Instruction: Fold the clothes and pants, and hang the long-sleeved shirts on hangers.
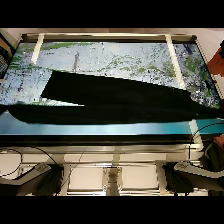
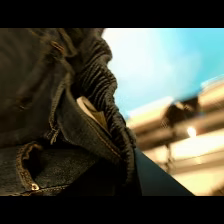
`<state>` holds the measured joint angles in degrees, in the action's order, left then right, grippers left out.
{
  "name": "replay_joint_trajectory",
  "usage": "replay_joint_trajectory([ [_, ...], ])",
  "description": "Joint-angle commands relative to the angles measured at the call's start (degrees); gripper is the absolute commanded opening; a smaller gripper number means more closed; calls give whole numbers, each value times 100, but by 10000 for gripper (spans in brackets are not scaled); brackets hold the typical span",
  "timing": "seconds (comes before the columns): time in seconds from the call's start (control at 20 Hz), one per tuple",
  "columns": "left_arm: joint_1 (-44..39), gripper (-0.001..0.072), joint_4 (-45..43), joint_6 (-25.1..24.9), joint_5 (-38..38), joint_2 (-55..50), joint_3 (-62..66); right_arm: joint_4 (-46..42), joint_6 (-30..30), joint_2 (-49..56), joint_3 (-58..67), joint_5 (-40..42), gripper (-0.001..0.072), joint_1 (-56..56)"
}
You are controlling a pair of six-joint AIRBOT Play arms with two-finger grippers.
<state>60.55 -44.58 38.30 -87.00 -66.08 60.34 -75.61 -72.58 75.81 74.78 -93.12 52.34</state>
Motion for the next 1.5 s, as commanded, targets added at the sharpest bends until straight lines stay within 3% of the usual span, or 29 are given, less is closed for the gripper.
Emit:
replay_joint_trajectory([
  [0.0,-7,29,-581,-44,-42,111,-656,-645,-85,-179,-553,35,57,402],
  [0.15,-50,28,-920,-17,70,109,-671,-691,-319,-205,-796,37,57,776],
  [0.35,-608,26,442,146,1425,173,-527,57,-352,-190,-754,85,57,535],
  [0.55,-2236,26,173,1257,3641,96,234,846,-756,-70,-332,693,57,-7],
  [0.65,-2959,25,-361,2188,4452,-293,750,846,-1130,96,-4,1123,57,-229],
  [0.85,-3534,26,-599,3523,4588,-1558,1810,787,-1786,708,444,1482,57,-638],
  [1.05,-3915,26,-511,3768,4721,-2398,2465,785,-2065,1261,461,1670,57,-977],
  [1.45,-4127,26,-468,4039,5751,-2892,2579,841,-2782,1456,461,3171,57,-1154],
])
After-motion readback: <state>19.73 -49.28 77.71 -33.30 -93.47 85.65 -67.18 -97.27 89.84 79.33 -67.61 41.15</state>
